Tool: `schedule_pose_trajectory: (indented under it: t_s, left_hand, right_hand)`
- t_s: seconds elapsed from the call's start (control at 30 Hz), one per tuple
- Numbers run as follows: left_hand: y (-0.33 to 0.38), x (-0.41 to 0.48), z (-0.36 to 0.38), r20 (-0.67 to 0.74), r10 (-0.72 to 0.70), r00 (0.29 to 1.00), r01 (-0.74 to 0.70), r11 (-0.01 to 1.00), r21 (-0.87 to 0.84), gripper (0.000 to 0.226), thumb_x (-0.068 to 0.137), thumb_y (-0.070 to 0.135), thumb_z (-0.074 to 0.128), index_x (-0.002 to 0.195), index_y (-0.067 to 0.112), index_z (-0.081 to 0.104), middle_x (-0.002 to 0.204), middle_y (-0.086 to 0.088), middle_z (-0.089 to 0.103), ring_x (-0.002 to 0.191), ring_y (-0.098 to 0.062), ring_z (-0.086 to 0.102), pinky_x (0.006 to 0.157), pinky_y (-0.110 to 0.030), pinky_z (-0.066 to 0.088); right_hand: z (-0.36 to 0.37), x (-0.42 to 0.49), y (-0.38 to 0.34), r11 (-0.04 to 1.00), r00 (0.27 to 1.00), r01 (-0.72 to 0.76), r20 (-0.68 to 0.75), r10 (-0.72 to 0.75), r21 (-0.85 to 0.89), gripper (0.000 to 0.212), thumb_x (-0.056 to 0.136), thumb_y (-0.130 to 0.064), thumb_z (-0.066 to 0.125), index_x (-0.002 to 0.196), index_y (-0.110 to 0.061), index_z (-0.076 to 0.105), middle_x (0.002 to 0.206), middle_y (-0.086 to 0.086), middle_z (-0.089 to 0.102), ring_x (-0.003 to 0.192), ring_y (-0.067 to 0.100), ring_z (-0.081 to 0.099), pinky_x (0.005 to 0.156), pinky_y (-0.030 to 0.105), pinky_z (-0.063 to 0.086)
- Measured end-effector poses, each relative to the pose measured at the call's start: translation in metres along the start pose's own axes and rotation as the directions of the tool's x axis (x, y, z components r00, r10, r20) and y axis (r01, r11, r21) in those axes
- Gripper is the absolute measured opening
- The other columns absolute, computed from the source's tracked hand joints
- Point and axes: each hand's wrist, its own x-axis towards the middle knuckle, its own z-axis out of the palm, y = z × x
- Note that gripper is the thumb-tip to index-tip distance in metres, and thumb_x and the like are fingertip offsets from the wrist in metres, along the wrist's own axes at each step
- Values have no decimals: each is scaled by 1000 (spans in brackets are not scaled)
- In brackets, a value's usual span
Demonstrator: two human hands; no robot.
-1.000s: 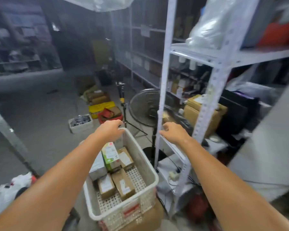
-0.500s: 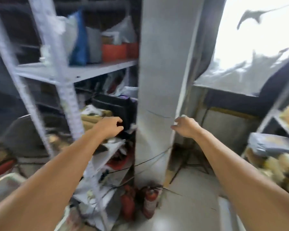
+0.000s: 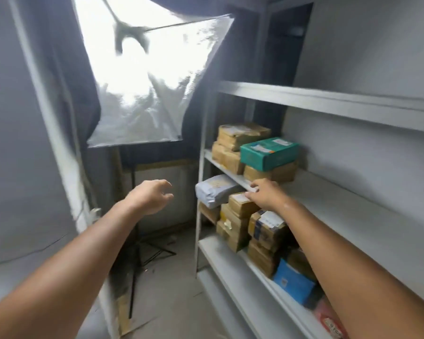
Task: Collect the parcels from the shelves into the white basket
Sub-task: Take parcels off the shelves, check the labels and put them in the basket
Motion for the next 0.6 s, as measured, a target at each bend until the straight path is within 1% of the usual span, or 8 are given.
schedule_pose_trajectory:
  t_s: [0.1, 0.17, 0.3, 0.37, 0.43, 0.5, 0.57, 0.6]
  left_hand:
    - [43, 44, 16, 6, 98, 995, -98, 995, -17, 40, 89, 42, 56, 128, 33, 55, 124, 2, 64, 112, -21, 58, 91, -30, 47]
    - [68, 70, 25, 1, 130, 992, -129, 989, -66, 39, 88, 41, 57, 126, 31, 57, 120, 2, 66, 107, -20, 60, 87, -29, 48]
    - [106, 115, 38, -11, 177, 984, -176, 968, -177, 39, 89, 41, 57, 125, 27, 58, 114, -1, 68, 98, -19, 63, 84, -32, 52]
    - [117, 139, 43, -25, 196, 980, -196, 950, -242, 42, 90, 42, 57, 128, 26, 57, 114, -3, 69, 97, -19, 64, 86, -35, 54]
    - [126, 163, 47, -14, 204, 979, -198, 929, -311, 46, 91, 45, 57, 131, 23, 55, 119, -6, 67, 100, -20, 64, 87, -36, 54]
    - [134, 189, 51, -5, 205, 979, -190, 897, -400, 49, 91, 47, 56, 132, 20, 53, 124, -8, 63, 103, -20, 62, 79, -29, 53]
    - [144, 215, 57, -9, 215, 977, -192, 853, -486, 52, 92, 49, 54, 134, 18, 51, 126, -8, 61, 101, -17, 59, 70, -23, 47]
    - [149, 228, 60, -13, 230, 973, -203, 829, -521, 53, 92, 50, 53, 134, 17, 50, 126, -8, 61, 99, -15, 58, 68, -21, 45]
  right_hand:
    - [-22, 18, 37, 994, 991, -102, -86, 104, 26, 47, 89, -42, 60, 131, -20, 56, 134, 6, 57, 120, 27, 54, 94, 34, 44]
    - [-32, 34, 56, 990, 980, -130, -142, 138, 62, 46, 90, -41, 60, 130, -20, 56, 134, 5, 57, 120, 27, 54, 96, 35, 43]
    - [-45, 68, 75, 971, 955, -154, -224, 193, 181, 46, 91, -37, 61, 132, -17, 55, 132, 7, 59, 119, 27, 55, 99, 35, 45]
    - [-50, 86, 78, 964, 942, -153, -263, 208, 217, 45, 91, -37, 61, 131, -17, 56, 130, 7, 61, 117, 26, 57, 97, 33, 45]
    - [-54, 105, 77, 952, 925, -157, -298, 234, 263, 44, 91, -39, 60, 130, -19, 56, 128, 6, 62, 115, 26, 58, 90, 29, 44]
    - [-54, 126, 73, 931, 907, -166, -321, 273, 324, 45, 91, -40, 59, 132, -20, 55, 129, 5, 62, 115, 26, 58, 87, 29, 43]
    - [-52, 148, 69, 910, 886, -165, -349, 307, 380, 48, 92, -40, 58, 134, -18, 52, 130, 6, 61, 115, 26, 58, 88, 29, 43]
    - [-50, 159, 67, 895, 874, -166, -359, 328, 413, 50, 92, -40, 57, 136, -17, 50, 131, 6, 61, 116, 26, 58, 90, 30, 44]
